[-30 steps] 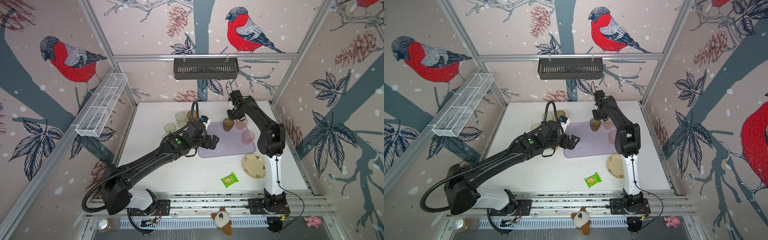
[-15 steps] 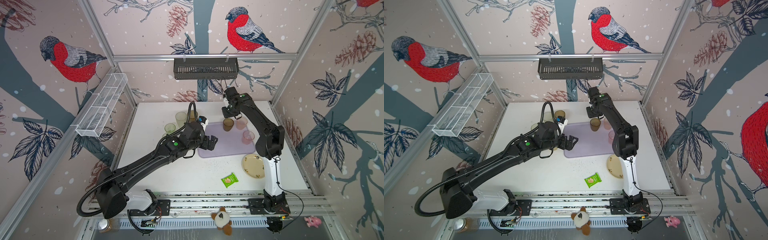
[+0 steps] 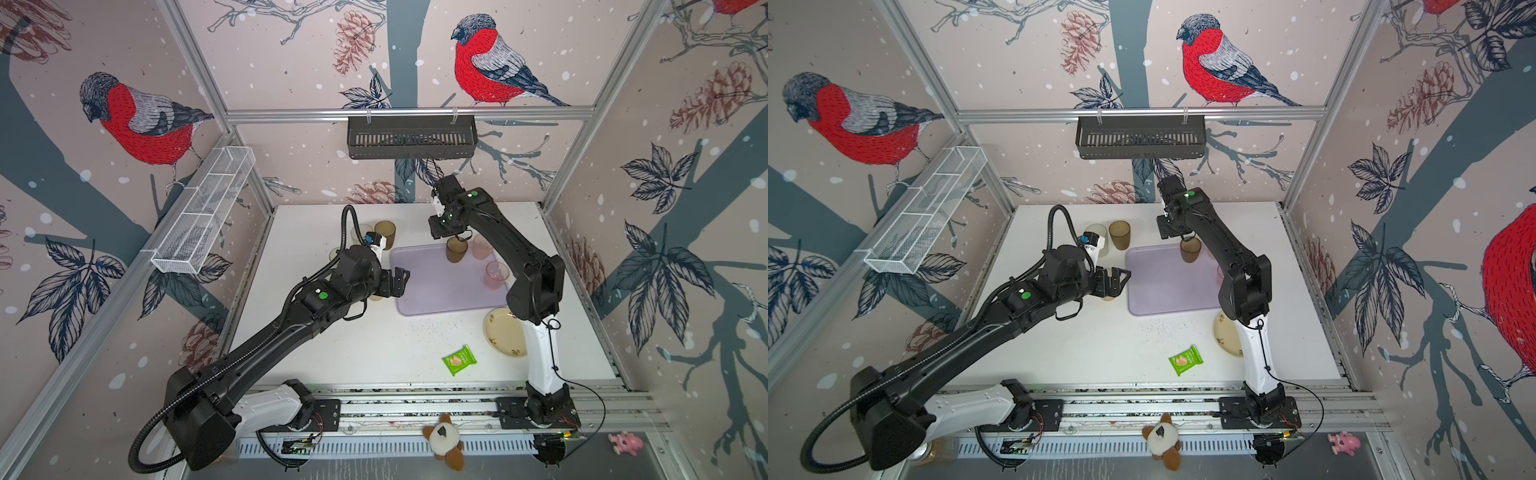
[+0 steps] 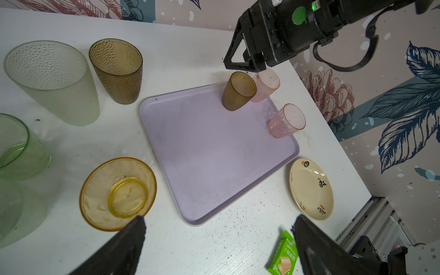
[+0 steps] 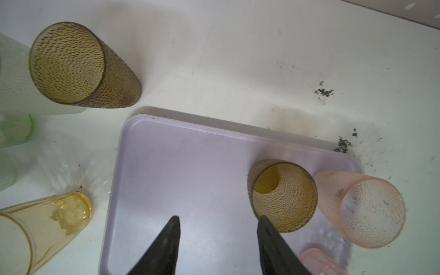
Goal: Place the glasses into the tray
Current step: 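Open the right gripper and raise it off the amber cup, then move the right gripper back toward the yellow cup while the left gripper shifts nearer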
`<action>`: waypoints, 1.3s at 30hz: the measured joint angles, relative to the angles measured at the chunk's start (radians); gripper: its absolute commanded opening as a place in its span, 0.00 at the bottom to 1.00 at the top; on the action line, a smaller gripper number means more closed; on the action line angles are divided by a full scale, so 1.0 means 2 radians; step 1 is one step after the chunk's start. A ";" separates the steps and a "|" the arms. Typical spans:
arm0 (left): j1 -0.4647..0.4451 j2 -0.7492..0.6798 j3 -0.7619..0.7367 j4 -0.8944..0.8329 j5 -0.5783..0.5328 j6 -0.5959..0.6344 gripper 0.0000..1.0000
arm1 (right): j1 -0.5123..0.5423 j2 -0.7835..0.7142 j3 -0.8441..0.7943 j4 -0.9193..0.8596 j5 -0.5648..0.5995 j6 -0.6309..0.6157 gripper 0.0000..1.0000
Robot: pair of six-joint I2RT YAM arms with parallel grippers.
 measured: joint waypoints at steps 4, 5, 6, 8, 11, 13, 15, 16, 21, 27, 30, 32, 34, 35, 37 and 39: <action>0.026 -0.025 -0.015 -0.010 0.004 0.000 0.97 | 0.018 -0.002 0.000 0.001 -0.012 0.011 0.53; 0.032 -0.029 -0.019 -0.010 0.010 0.000 0.97 | 0.022 -0.002 0.000 0.001 -0.014 0.012 0.53; 0.039 -0.034 -0.022 -0.013 0.012 0.000 0.97 | 0.026 -0.002 0.000 0.001 -0.018 0.013 0.53; 0.051 -0.043 -0.028 -0.019 0.017 -0.001 0.97 | 0.036 -0.002 -0.001 0.002 -0.024 0.016 0.53; 0.071 -0.053 -0.037 -0.023 0.029 -0.006 0.97 | 0.053 -0.002 -0.005 0.004 -0.035 0.026 0.53; 0.086 -0.058 -0.043 -0.024 0.038 -0.010 0.97 | 0.064 -0.002 -0.009 0.006 -0.044 0.029 0.53; 0.098 -0.060 -0.048 -0.024 0.043 -0.014 0.97 | 0.076 -0.002 -0.014 0.008 -0.054 0.038 0.53; 0.103 -0.061 -0.050 -0.027 0.048 -0.015 0.97 | 0.082 -0.002 -0.017 0.010 -0.058 0.038 0.53; 0.117 -0.064 -0.058 -0.031 0.056 -0.020 0.97 | 0.107 0.002 -0.020 0.016 -0.074 0.041 0.53; 0.126 -0.070 -0.070 -0.035 0.062 -0.030 0.97 | 0.136 0.016 -0.019 0.018 -0.085 0.041 0.52; 0.129 -0.077 -0.078 -0.035 0.062 -0.032 0.97 | 0.146 0.020 -0.020 0.019 -0.088 0.041 0.52; 0.131 -0.080 -0.083 -0.036 0.062 -0.037 0.97 | 0.150 0.021 -0.021 0.021 -0.091 0.041 0.52; 0.132 -0.082 -0.088 -0.036 0.060 -0.041 0.97 | 0.153 0.026 -0.021 0.025 -0.092 0.043 0.51; 0.132 -0.083 -0.090 -0.036 0.060 -0.043 0.97 | 0.153 0.028 -0.021 0.027 -0.093 0.043 0.51; 0.133 -0.085 -0.094 -0.036 0.060 -0.045 0.97 | 0.154 0.033 -0.021 0.030 -0.093 0.048 0.50; 0.133 -0.088 -0.099 -0.036 0.059 -0.045 0.97 | 0.156 0.037 -0.021 0.031 -0.095 0.050 0.49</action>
